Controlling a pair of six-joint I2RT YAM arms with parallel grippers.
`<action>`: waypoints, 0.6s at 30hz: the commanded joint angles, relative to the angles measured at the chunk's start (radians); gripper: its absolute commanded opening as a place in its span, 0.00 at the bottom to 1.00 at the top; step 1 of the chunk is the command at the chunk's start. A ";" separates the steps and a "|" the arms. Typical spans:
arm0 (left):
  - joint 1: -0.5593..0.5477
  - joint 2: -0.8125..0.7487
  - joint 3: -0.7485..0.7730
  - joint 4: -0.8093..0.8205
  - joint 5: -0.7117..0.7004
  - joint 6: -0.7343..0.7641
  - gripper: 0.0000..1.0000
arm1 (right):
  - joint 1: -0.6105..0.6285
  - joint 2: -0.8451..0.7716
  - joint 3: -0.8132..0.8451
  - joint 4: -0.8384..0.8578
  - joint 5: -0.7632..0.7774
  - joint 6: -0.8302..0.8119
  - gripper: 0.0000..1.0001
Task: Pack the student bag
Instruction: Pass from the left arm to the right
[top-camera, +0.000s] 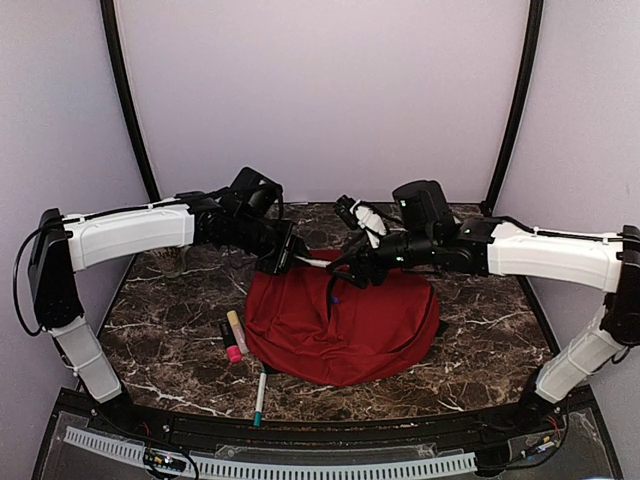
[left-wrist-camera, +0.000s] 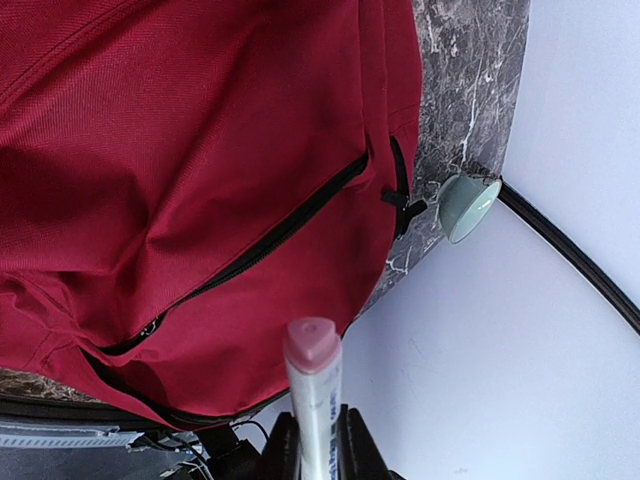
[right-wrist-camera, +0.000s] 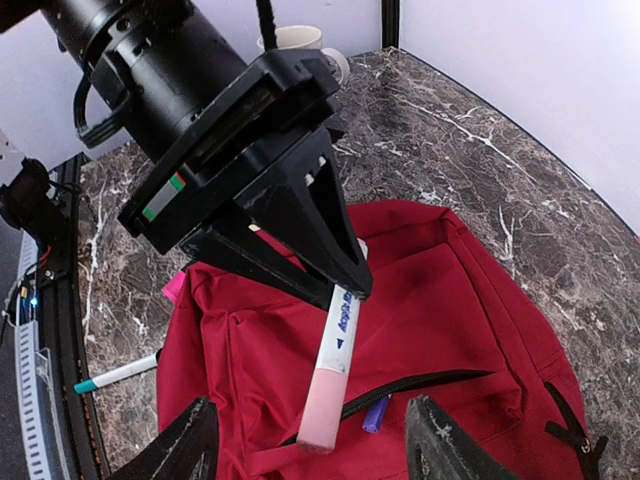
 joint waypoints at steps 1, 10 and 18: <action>-0.006 0.007 0.041 -0.035 0.023 -0.043 0.00 | 0.023 0.043 0.070 -0.042 0.048 -0.112 0.62; -0.006 0.028 0.052 -0.032 0.050 -0.044 0.00 | 0.050 0.103 0.105 -0.055 0.096 -0.175 0.32; -0.002 0.035 0.052 -0.013 0.070 -0.041 0.00 | 0.061 0.139 0.105 -0.040 0.124 -0.192 0.12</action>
